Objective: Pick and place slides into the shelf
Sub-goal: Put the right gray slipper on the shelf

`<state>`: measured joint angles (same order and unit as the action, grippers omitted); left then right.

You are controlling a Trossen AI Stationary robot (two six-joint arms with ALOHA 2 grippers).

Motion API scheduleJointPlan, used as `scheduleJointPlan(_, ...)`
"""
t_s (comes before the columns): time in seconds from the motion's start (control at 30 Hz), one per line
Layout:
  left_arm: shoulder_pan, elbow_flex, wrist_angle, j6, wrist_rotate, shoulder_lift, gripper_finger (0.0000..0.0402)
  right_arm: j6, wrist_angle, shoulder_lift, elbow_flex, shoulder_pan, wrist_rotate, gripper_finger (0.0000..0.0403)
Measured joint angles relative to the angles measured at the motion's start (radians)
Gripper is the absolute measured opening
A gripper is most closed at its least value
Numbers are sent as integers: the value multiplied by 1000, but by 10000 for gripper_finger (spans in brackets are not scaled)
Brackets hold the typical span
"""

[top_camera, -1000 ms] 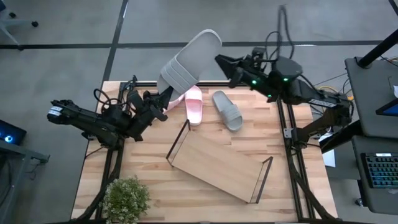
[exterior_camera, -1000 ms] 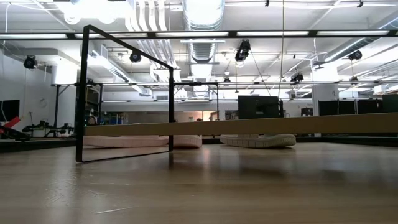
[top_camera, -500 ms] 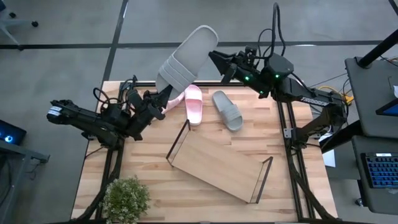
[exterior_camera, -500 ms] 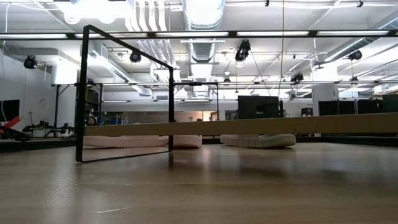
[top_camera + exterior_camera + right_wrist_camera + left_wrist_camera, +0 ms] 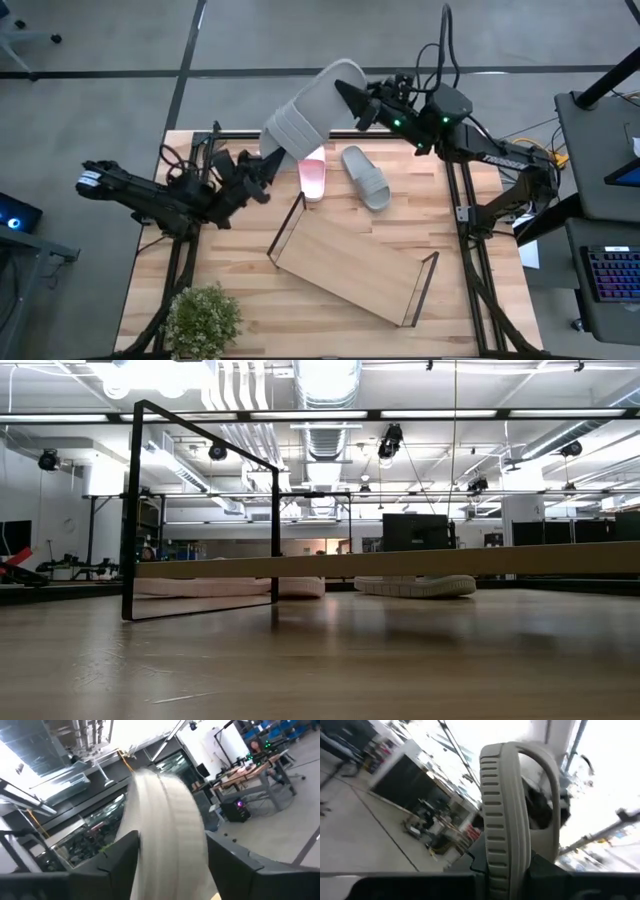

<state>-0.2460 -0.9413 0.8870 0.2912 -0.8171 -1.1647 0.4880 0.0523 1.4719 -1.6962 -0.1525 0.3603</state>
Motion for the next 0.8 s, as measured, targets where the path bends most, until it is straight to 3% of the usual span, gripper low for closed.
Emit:
scheduleJointPlan(0.17,2,-1,6,37,1,1,15,6,-22,3,0,-21,-5,231)
scheduleJointPlan(0.33,3,0,10,37,1,0,15,6,-14,3,0,-20,-4,216)
scheduleJointPlan(0.5,4,0,12,35,-1,-2,15,9,-17,3,0,-20,-4,162)
scheduleJointPlan(0.7,5,1,6,36,-7,-2,27,11,-12,3,0,-22,-1,53)
scheduleJointPlan(0.8,10,1,10,36,-6,-2,49,11,-14,3,0,-24,2,53)
